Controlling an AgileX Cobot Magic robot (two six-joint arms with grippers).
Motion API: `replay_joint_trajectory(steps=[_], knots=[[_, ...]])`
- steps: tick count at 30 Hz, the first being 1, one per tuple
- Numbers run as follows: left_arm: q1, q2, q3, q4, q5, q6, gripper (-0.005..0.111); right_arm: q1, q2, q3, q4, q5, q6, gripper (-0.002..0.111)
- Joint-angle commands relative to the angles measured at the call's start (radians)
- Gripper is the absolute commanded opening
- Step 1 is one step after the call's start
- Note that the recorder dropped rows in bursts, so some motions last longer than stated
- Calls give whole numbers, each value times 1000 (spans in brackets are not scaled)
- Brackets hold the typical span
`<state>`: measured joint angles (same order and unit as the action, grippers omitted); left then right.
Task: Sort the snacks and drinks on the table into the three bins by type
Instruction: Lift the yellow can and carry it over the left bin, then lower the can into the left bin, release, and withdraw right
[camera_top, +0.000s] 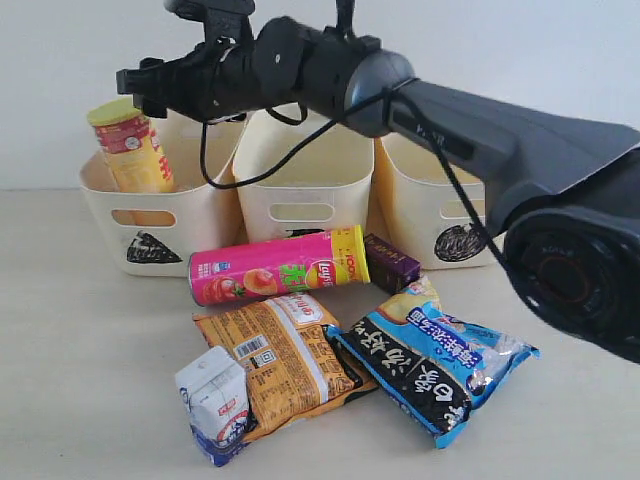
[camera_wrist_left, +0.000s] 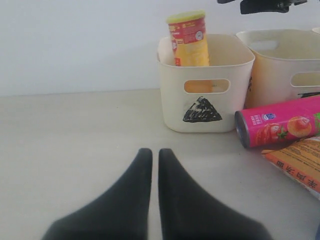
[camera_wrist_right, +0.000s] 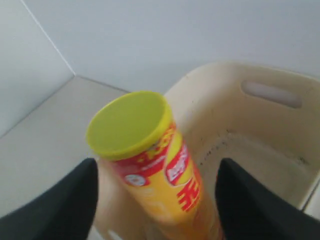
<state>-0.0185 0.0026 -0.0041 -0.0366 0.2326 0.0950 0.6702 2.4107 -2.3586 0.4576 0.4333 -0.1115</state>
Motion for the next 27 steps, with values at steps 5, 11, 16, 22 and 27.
replay_joint_trajectory(steps=[5, 11, 16, 22, 27], knots=[[-3, -3, 4, -3, -3, 3, 4, -45, -151, -6, 5, 413, 22, 0], [-3, -3, 4, -3, -3, 3, 4, -43, -216, -4, -13, 585, 9, 0], [-3, -3, 4, -3, -3, 3, 4, -45, -279, 82, -70, 619, 7, 0], [-3, -3, 4, -3, -3, 3, 4, -58, -431, 361, -68, 500, 0, 0], [-3, -3, 4, -3, -3, 3, 4, -134, -637, 777, -17, 293, 9, 0]])
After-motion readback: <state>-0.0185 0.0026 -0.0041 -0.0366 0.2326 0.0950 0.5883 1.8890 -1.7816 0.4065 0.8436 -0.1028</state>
